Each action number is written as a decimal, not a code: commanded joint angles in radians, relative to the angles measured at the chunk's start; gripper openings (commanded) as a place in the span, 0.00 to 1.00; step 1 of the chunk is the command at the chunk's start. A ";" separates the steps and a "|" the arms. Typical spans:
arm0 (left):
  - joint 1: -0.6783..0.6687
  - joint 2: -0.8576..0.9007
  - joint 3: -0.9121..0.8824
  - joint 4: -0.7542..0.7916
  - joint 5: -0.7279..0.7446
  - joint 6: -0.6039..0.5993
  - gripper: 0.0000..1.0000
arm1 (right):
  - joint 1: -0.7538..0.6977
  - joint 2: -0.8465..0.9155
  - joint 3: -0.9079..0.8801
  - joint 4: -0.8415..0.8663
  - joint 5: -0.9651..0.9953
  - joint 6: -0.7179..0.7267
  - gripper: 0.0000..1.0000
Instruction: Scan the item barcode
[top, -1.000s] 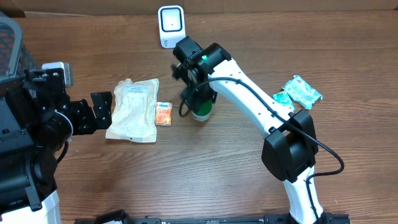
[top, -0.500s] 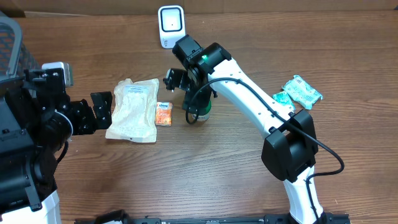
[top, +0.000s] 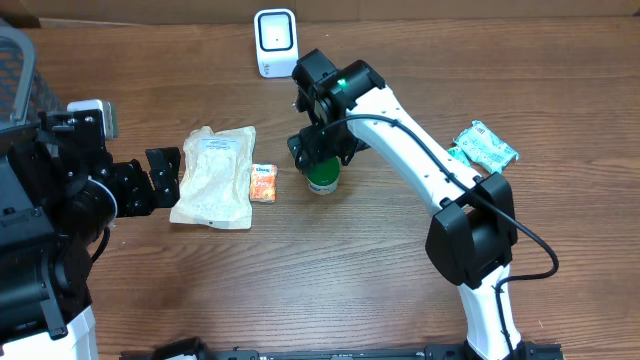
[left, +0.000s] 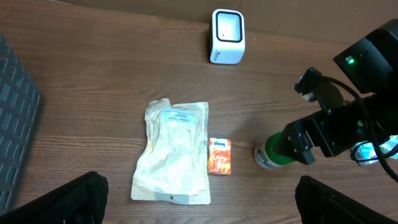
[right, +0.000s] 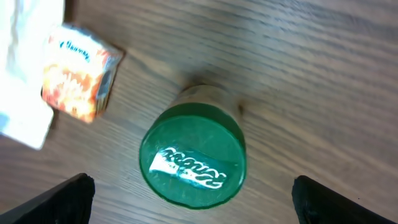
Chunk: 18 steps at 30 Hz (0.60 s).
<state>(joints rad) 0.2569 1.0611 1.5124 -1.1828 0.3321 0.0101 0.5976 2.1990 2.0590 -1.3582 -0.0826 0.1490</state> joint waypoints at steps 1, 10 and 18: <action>0.005 -0.001 0.019 0.000 -0.003 0.020 0.99 | -0.031 -0.034 0.031 0.000 -0.018 0.180 1.00; 0.005 -0.001 0.019 0.001 -0.002 0.020 0.99 | -0.051 -0.045 0.029 0.000 0.017 0.398 0.99; 0.005 -0.001 0.019 0.001 -0.002 0.020 1.00 | -0.019 -0.044 -0.029 0.048 0.134 0.535 0.99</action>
<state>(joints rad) 0.2569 1.0611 1.5124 -1.1824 0.3321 0.0105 0.5610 2.1990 2.0575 -1.3346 0.0017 0.5995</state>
